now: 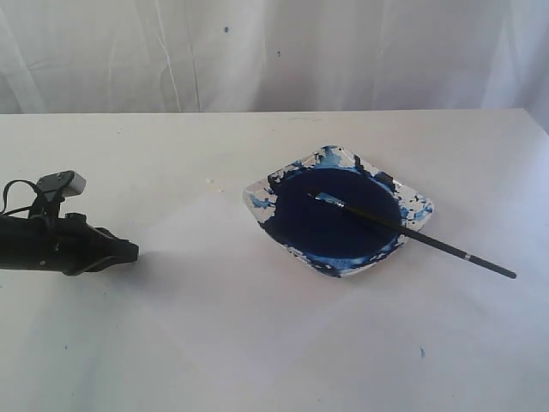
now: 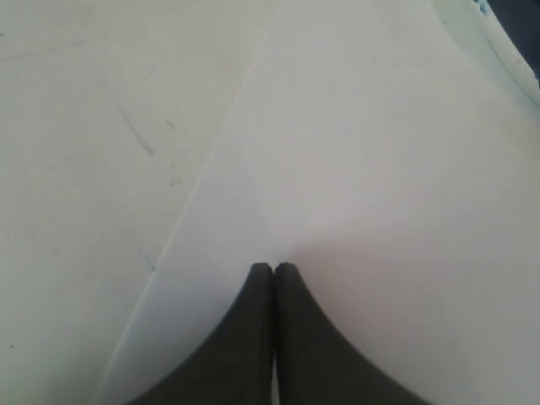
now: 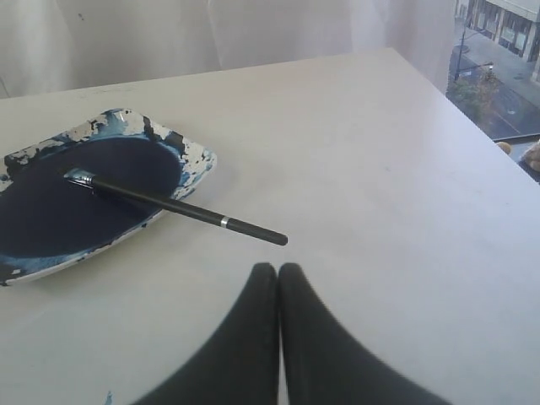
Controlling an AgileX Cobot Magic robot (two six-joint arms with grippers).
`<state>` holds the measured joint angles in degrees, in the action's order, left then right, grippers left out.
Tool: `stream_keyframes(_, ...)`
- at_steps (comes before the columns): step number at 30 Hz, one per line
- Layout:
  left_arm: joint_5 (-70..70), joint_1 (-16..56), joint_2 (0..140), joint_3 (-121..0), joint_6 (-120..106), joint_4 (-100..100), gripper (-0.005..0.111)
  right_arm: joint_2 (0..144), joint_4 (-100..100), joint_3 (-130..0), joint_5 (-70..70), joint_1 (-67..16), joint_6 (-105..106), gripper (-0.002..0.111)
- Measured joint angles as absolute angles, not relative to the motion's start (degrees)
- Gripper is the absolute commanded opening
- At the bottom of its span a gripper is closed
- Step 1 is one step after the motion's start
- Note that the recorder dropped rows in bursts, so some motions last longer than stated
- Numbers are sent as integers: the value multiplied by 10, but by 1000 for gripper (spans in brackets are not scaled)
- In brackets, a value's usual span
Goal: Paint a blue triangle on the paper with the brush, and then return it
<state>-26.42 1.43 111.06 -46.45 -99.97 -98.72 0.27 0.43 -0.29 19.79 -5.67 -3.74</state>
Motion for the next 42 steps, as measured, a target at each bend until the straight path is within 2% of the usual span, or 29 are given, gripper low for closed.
stream_keyframes(42,-264,14,1111,-464,-1001,-987,0,3,-7,-3,168,-57,-20,0)
